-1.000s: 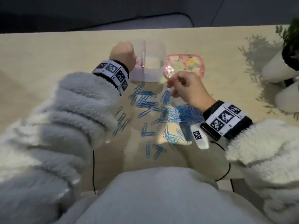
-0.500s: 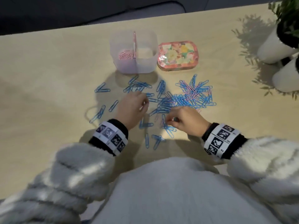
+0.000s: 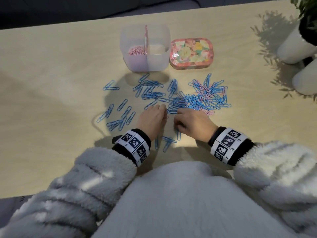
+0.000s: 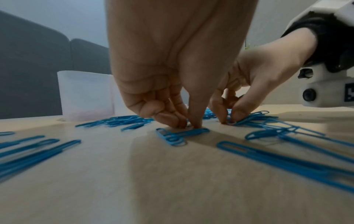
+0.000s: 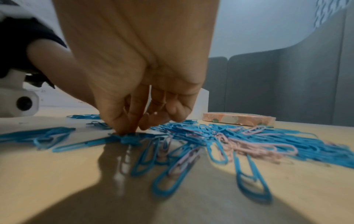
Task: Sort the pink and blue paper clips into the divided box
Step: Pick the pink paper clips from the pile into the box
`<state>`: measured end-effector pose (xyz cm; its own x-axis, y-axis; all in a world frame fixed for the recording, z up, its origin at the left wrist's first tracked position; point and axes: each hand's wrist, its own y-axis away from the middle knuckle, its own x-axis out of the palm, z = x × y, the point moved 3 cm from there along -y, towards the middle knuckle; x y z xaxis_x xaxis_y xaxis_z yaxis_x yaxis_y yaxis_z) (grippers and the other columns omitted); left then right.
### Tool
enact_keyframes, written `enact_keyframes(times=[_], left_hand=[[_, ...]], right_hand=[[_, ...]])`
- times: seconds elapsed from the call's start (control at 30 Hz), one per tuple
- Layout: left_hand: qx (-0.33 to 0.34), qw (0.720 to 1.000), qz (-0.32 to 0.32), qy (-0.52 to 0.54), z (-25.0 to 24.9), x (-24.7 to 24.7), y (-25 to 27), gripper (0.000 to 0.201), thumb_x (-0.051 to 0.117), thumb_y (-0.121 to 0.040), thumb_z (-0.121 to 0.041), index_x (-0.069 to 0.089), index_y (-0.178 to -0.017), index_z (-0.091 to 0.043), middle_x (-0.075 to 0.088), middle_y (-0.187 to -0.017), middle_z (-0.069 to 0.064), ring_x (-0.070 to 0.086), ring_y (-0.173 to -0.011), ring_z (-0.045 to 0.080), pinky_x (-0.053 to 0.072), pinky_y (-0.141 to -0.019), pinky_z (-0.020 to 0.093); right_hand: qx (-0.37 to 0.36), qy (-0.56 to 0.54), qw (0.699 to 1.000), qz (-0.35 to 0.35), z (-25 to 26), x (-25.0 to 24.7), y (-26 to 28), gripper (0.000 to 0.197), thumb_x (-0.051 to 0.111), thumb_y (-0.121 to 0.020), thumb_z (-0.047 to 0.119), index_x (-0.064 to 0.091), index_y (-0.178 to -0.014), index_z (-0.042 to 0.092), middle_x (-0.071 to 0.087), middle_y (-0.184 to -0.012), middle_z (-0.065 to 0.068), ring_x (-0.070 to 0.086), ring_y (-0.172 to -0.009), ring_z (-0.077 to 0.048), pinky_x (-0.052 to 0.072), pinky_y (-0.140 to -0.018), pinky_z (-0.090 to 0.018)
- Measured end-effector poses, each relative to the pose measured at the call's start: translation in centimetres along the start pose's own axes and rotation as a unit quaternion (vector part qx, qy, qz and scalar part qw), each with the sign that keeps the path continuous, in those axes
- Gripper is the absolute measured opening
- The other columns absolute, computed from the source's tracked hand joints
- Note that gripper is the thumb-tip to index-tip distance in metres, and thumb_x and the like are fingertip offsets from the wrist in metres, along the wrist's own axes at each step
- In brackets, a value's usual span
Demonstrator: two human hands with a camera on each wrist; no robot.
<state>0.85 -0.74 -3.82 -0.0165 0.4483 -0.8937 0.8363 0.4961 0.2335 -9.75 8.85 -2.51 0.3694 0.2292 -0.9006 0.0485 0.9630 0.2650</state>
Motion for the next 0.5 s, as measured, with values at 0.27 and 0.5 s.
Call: enact_keyframes(times=[0.27,0.5], left_hand=[[0.013,0.998,-0.001,0.056,0.3,-0.6,-0.6,0.012,0.049,-0.089,-0.012,0.058,-0.094,-0.007,0.058,-0.099,0.011,0.052,-0.092,0.026,0.04,-0.078,0.034],[-0.143,0.881,0.059,0.448,0.0,-3.1,-2.8,0.016,0.042,-0.092,-0.005,0.054,-0.091,-0.017,0.055,-0.072,-0.004,0.053,-0.061,0.005,0.042,-0.059,0.02]], right_hand=[[0.039,0.034,0.997,0.049,0.3,0.1,-0.5,0.02,0.045,-0.087,0.018,0.058,-0.099,0.007,0.055,-0.107,-0.009,0.051,-0.103,-0.027,0.038,-0.066,-0.036],[0.183,-0.49,0.841,-0.139,-4.6,-0.6,0.4,0.027,0.05,-0.087,-0.004,0.051,-0.082,0.023,0.052,-0.07,0.0,0.048,-0.06,-0.019,0.04,-0.052,-0.026]])
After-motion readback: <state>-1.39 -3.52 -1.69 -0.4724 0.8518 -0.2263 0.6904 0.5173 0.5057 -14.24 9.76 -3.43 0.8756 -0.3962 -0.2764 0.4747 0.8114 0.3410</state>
